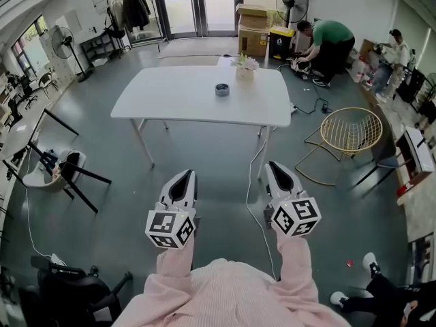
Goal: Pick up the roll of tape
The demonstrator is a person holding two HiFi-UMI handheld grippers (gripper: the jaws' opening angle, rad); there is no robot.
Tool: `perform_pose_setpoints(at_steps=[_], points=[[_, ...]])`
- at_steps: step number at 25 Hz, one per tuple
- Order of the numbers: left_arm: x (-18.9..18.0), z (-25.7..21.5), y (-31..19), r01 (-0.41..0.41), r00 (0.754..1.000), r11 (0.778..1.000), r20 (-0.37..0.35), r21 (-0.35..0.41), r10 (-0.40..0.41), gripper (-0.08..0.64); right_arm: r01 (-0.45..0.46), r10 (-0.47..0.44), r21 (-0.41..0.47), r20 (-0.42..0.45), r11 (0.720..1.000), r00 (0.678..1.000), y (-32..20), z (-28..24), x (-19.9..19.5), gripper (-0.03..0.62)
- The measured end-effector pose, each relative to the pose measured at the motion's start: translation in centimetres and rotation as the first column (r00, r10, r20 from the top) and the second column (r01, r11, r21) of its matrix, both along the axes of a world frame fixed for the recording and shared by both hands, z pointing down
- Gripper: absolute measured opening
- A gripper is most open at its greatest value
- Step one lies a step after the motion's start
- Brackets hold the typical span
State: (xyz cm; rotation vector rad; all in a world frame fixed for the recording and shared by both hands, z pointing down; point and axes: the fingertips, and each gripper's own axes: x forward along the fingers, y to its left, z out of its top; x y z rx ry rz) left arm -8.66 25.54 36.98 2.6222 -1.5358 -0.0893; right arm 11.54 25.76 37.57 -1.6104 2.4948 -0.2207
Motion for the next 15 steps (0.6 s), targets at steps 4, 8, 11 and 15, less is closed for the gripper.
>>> perform_pose_setpoints(at_steps=[4, 8, 11, 15], points=[[0.3, 0.6, -0.1, 0.003, 1.0, 1.0, 0.002, -0.017, -0.003, 0.0, -0.005, 0.005, -0.015, -0.007, 1.0, 1.0, -0.6, 0.4, 0.3, 0.024], [0.4, 0.9, -0.7, 0.012, 1.0, 0.999, -0.005, -0.03, -0.013, 0.0, -0.003, 0.003, -0.026, -0.011, 1.0, 1.0, -1.5, 0.8, 0.5, 0.059], [0.0, 1.5, -1.7, 0.024, 1.0, 0.999, -0.008, -0.043, -0.024, 0.0, 0.001, -0.001, -0.031, 0.002, 1.0, 1.0, -2.4, 1.2, 0.4, 0.078], [-0.5, 2.1, -3.9, 0.033, 0.999, 0.998, -0.012, -0.055, -0.034, 0.0, 0.0, 0.0, -0.046, 0.014, 0.999, 1.0, -4.7, 1.9, 0.4, 0.104]])
